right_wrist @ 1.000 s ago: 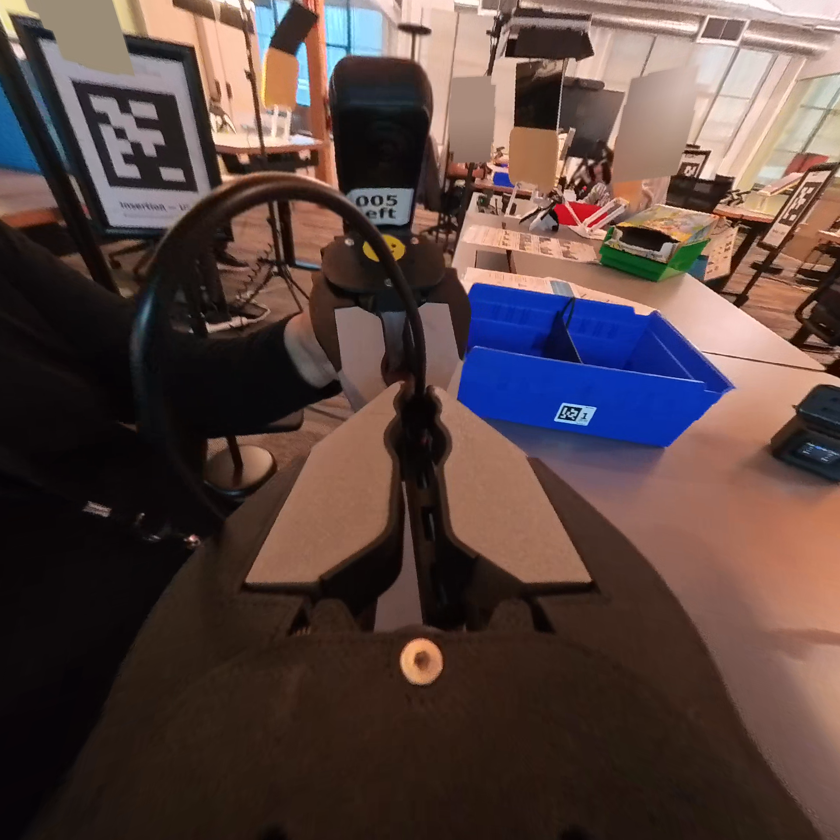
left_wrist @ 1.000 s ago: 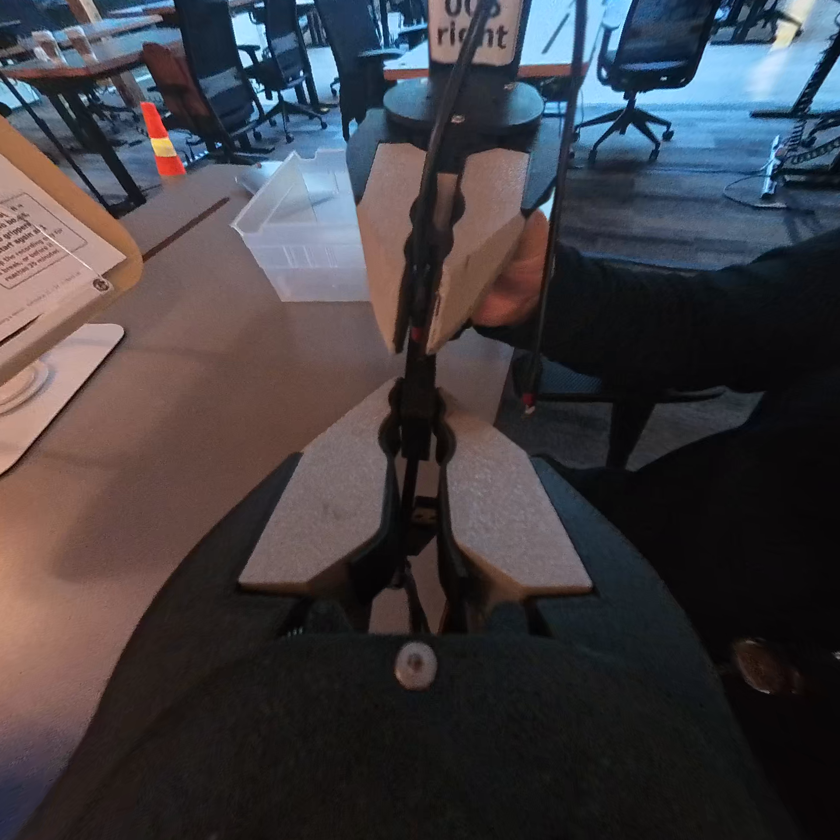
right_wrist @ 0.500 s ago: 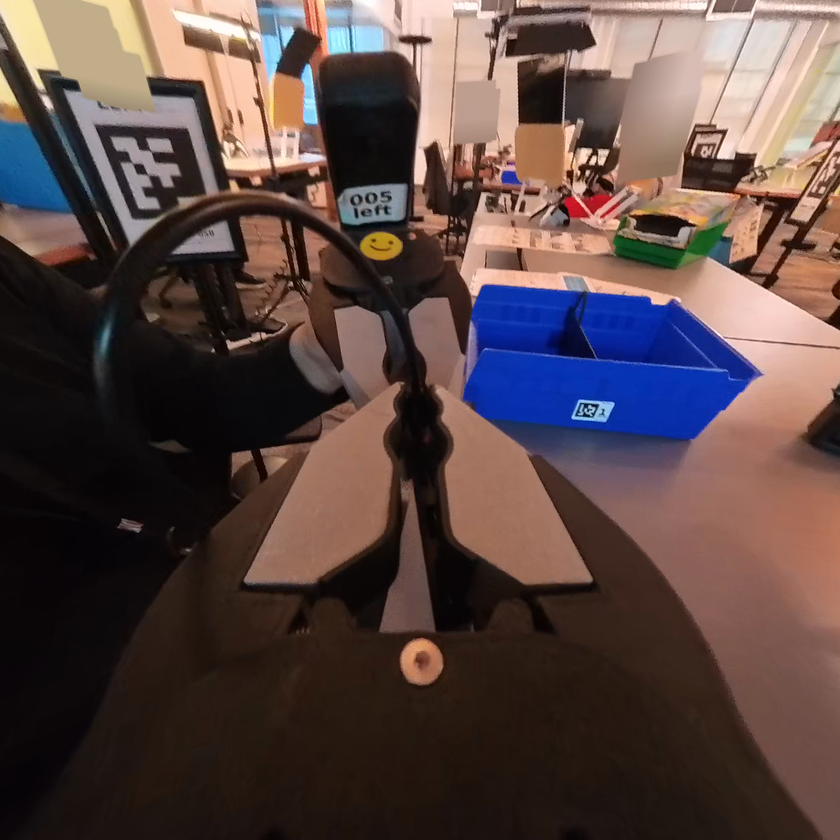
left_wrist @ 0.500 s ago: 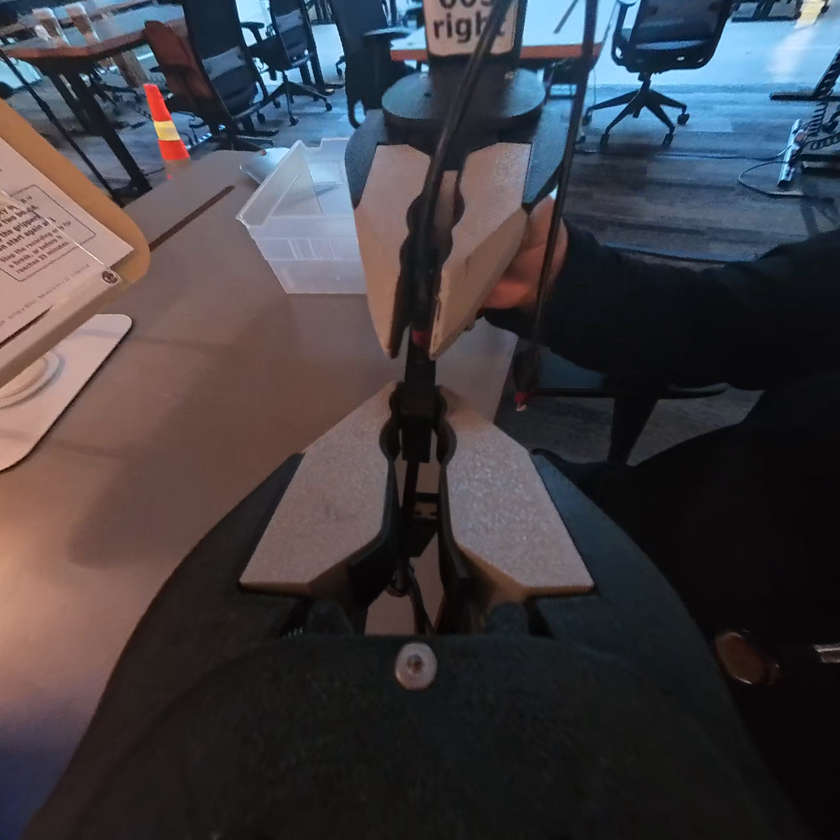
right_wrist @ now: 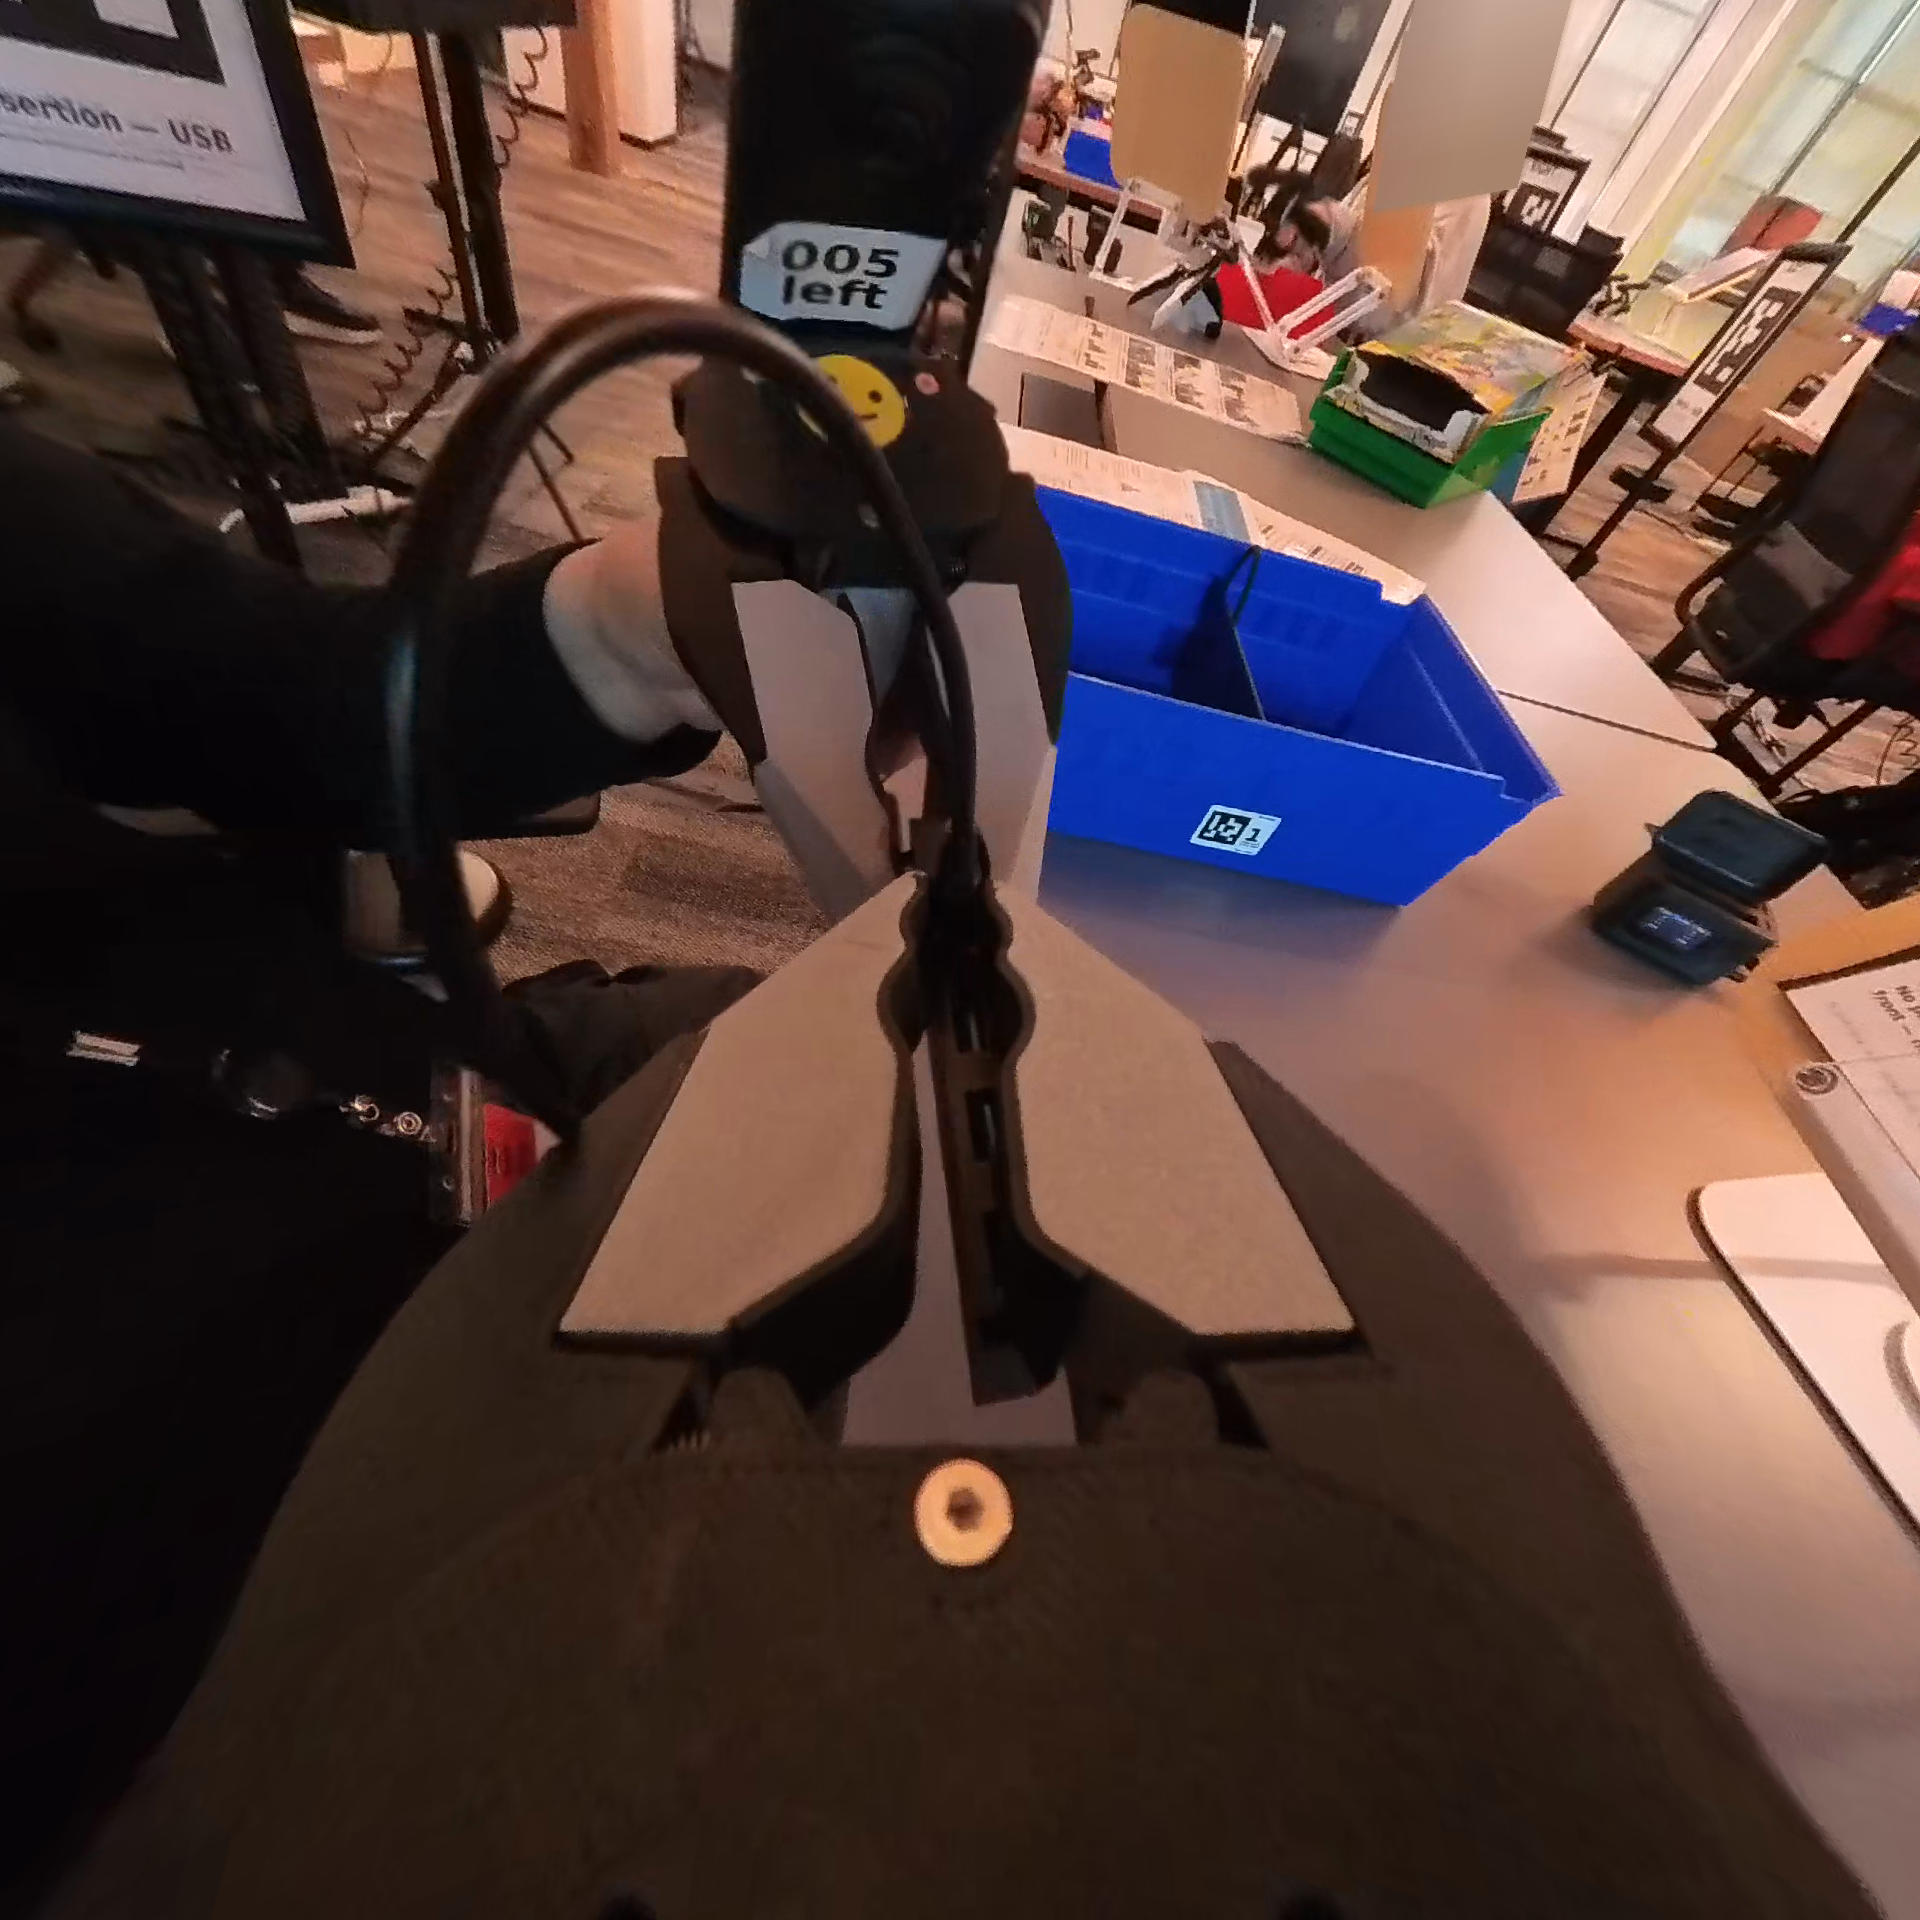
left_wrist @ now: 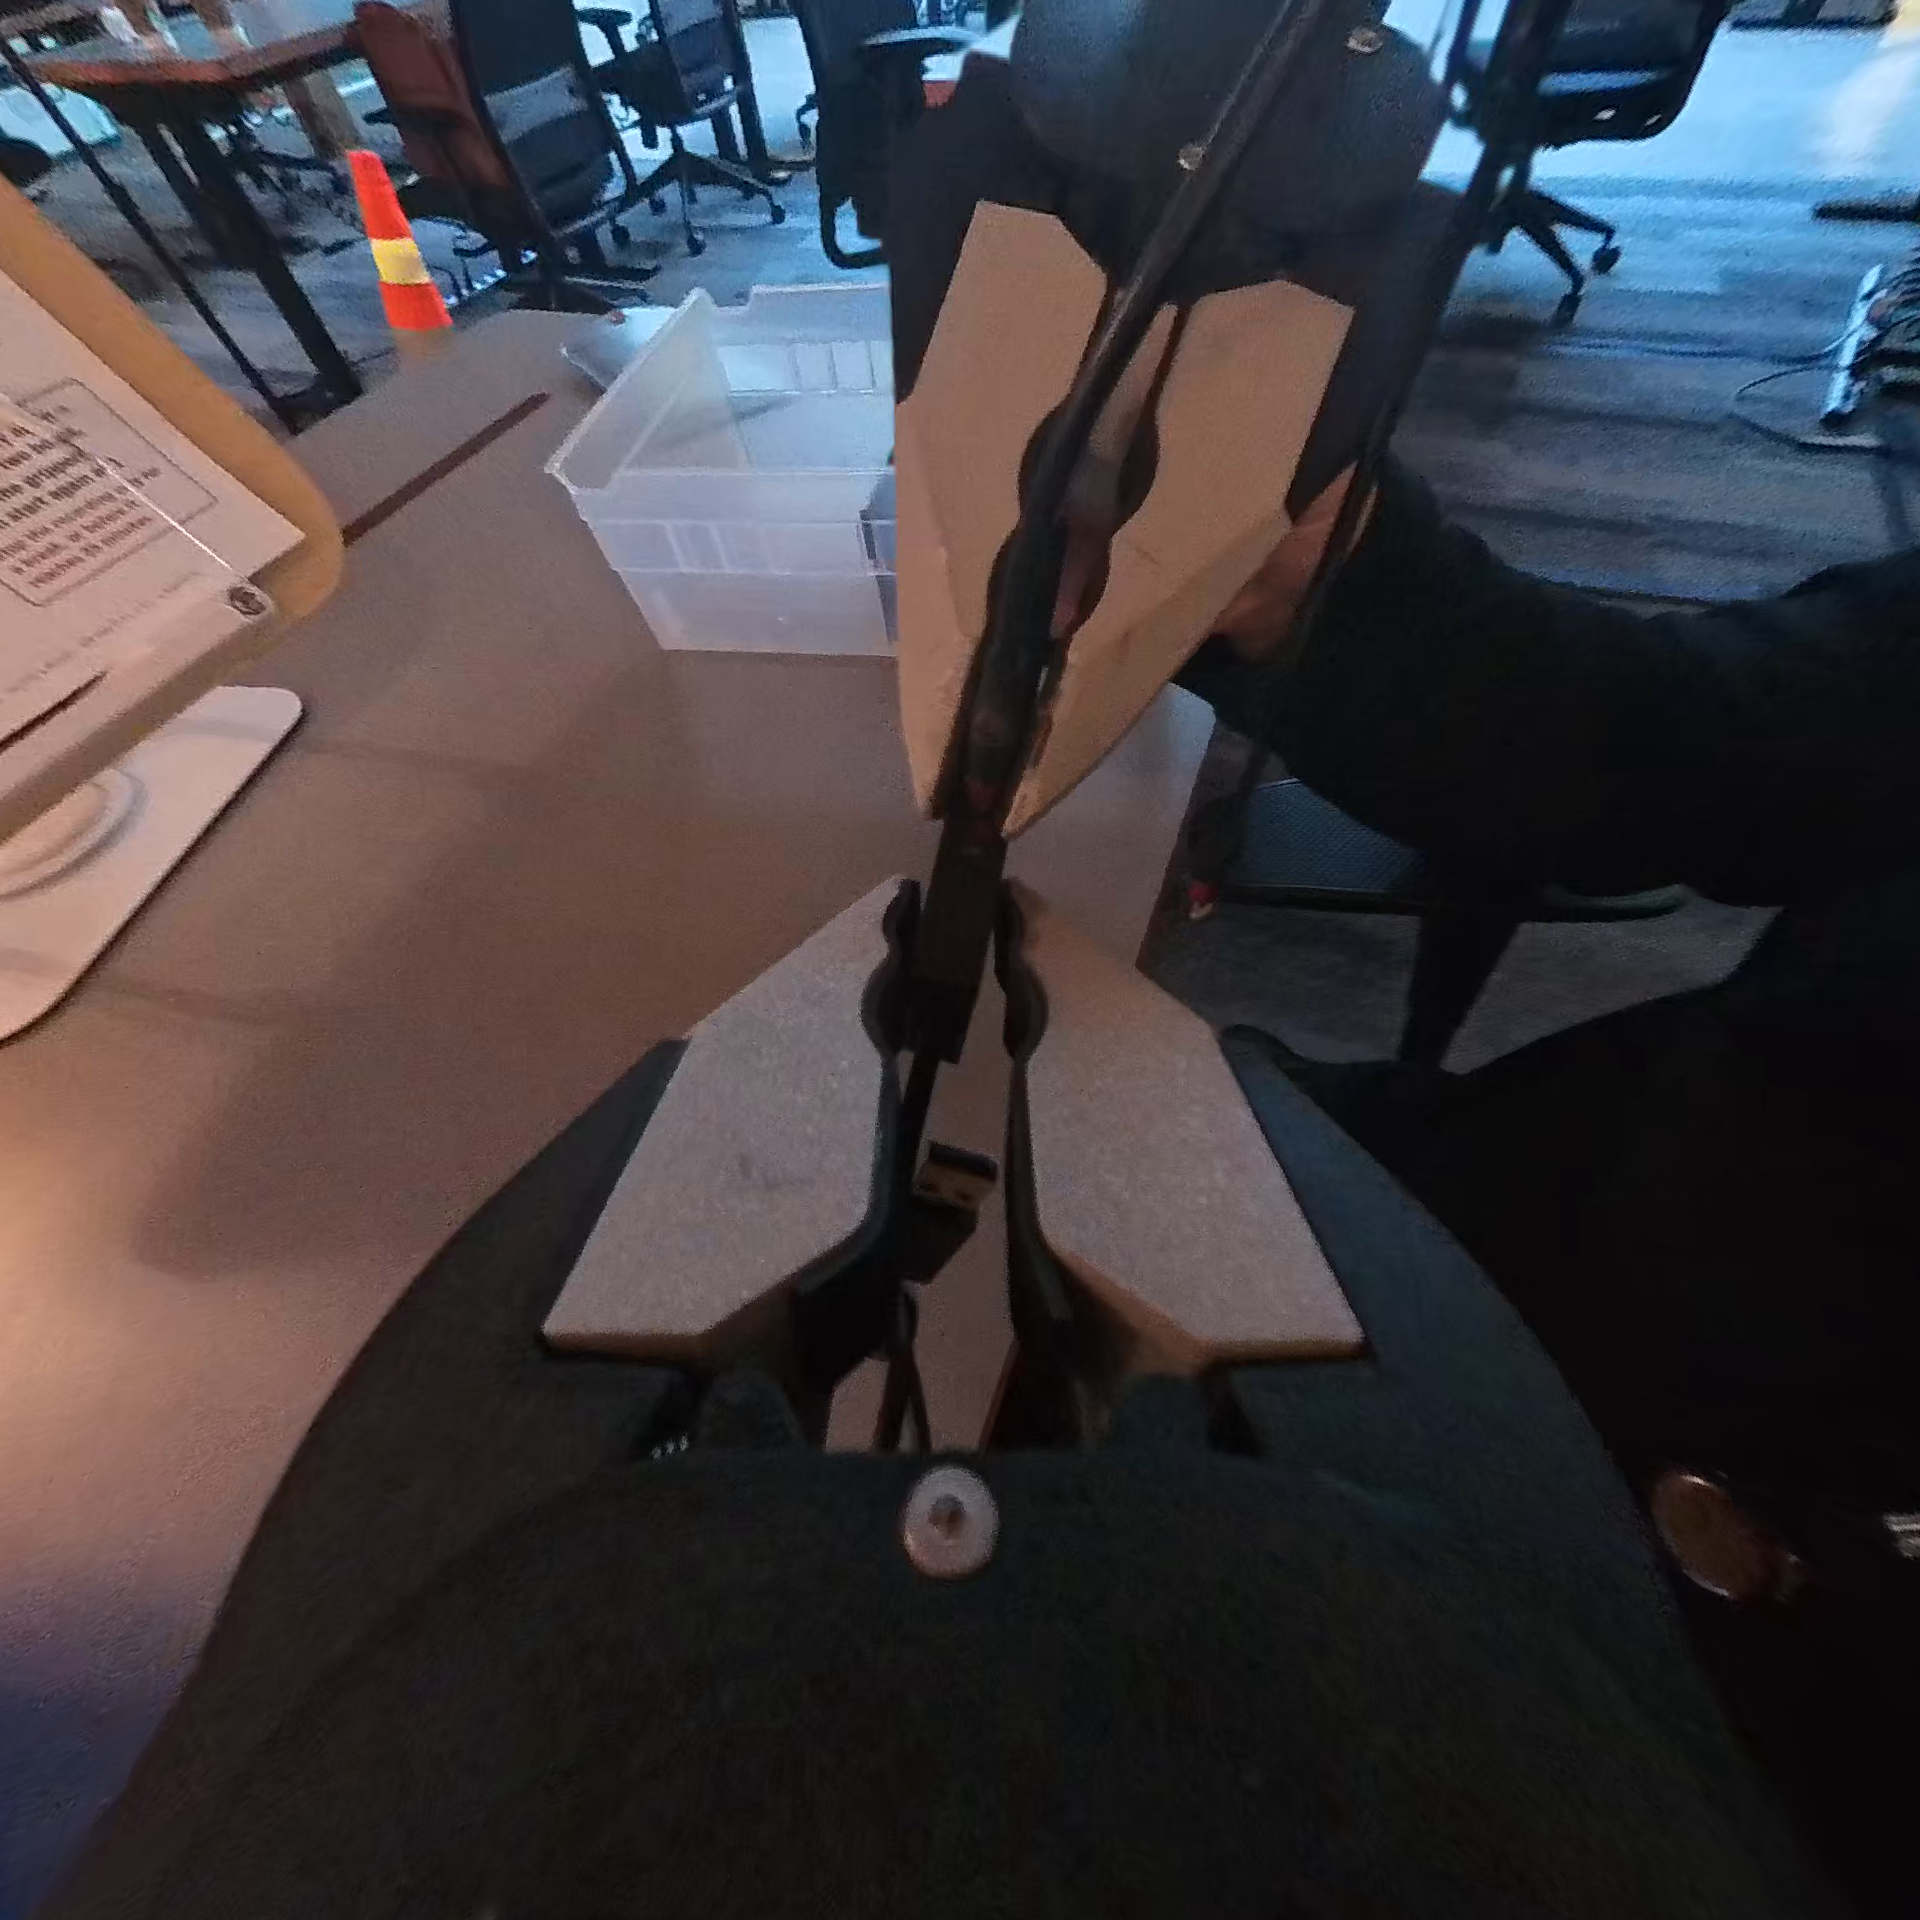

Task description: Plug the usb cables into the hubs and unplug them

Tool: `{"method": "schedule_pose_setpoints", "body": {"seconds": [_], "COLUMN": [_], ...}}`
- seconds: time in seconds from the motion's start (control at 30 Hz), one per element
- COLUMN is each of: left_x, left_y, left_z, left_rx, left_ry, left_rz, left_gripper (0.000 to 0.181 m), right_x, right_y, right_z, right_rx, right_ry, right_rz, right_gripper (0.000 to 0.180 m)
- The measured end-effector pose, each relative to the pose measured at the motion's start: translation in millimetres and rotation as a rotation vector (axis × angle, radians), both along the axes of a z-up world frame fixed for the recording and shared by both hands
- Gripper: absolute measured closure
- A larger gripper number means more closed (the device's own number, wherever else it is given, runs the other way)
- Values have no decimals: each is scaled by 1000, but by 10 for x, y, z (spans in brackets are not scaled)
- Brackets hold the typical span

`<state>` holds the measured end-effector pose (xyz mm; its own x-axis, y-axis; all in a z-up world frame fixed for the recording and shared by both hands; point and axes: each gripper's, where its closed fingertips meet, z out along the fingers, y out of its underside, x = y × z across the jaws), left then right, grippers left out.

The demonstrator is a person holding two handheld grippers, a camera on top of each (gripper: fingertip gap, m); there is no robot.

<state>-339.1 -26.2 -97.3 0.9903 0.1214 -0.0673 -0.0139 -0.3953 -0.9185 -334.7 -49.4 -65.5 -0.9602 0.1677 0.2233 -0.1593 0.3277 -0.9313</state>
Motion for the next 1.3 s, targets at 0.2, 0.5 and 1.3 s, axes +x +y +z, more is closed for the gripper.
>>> {"method": "schedule_pose_setpoints", "body": {"seconds": [0.2, 0.5, 1.3], "left_x": [14, 29, -282], "left_y": [67, 90, -106], "left_z": [-127, -82, -81], "left_rx": [-46, 23, -82], "left_ry": [41, -43, 169], "left_rz": [-22, -40, 150], "left_gripper": [171, 171, 173], "right_x": [12, 16, -124], "right_y": [-21, -30, 272], "right_z": [-79, -14, 473], "right_rx": [-6, -59, -298], "right_ry": [-79, -121, -87], "right_rz": [57, 73, -22], "right_gripper": [175, 177, 176]}}
